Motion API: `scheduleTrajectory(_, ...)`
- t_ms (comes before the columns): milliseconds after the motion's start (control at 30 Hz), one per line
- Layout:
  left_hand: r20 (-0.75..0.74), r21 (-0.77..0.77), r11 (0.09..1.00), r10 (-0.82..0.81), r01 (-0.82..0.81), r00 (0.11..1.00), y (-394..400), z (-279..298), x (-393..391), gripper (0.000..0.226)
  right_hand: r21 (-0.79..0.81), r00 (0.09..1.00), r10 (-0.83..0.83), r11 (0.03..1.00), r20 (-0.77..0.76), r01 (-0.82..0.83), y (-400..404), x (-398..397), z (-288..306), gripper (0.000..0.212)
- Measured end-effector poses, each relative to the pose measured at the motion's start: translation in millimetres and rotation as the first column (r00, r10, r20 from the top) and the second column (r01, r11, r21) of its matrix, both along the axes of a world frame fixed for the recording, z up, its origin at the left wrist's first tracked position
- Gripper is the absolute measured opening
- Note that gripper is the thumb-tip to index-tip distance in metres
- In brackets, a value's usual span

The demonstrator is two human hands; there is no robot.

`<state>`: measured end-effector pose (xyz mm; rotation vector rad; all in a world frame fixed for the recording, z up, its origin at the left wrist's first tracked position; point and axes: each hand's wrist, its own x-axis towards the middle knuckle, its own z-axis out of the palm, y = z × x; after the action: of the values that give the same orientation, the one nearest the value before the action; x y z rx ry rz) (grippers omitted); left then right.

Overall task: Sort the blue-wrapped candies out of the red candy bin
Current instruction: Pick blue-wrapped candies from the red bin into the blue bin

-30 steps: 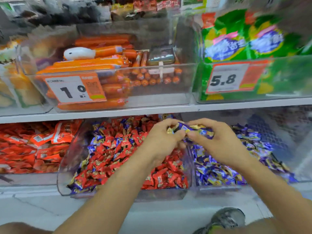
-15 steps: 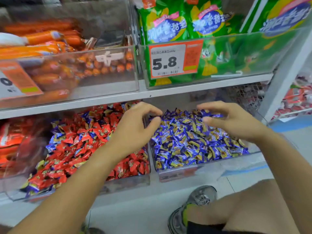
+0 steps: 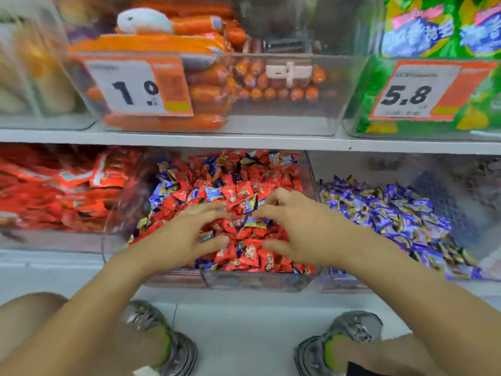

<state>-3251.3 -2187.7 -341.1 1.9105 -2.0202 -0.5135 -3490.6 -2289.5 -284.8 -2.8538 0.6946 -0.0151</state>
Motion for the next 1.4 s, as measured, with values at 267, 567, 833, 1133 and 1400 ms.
scheduleTrajectory(267, 0.005, -0.197, 0.953, 0.237, -0.231, 0.972, -0.8, -4.2, 39.3, 0.041, 0.046, 1.000, -0.001, 0.999, 0.016, 0.000, -26.4, 45.5, -32.5, 0.040)
scheduleTrajectory(567, -0.249, -0.257, 0.915, 0.249, -0.312, 0.936, 25.9, 32.2, 28.0, 0.016, 0.312, 0.968, -0.109, 0.949, 0.224, 0.034, -30.2, 49.0, -4.2, 0.025)
scheduleTrajectory(833, 0.044, -0.137, 0.972, 0.198, -0.190, 0.979, 15.9, 11.3, 17.4, 0.021, 0.370, 0.936, -0.194, 0.926, 0.293, 0.076, -25.7, 34.1, -8.4, 0.026)
scheduleTrajectory(1133, -0.672, 0.031, 0.961, 0.223, -0.273, 0.707, 17.0, 30.3, 14.3, 0.012, 0.445, 0.921, -0.308, 0.878, 0.237, 0.178, -32.3, 33.4, 3.1, 0.008)
scheduleTrajectory(1400, -0.371, 0.160, 0.973, 0.213, -0.164, 0.904, 19.4, 31.4, 2.8, 0.028, -0.124, 0.966, -0.247, 0.964, -0.082, 0.236, -21.4, 64.9, -23.6, 0.039)
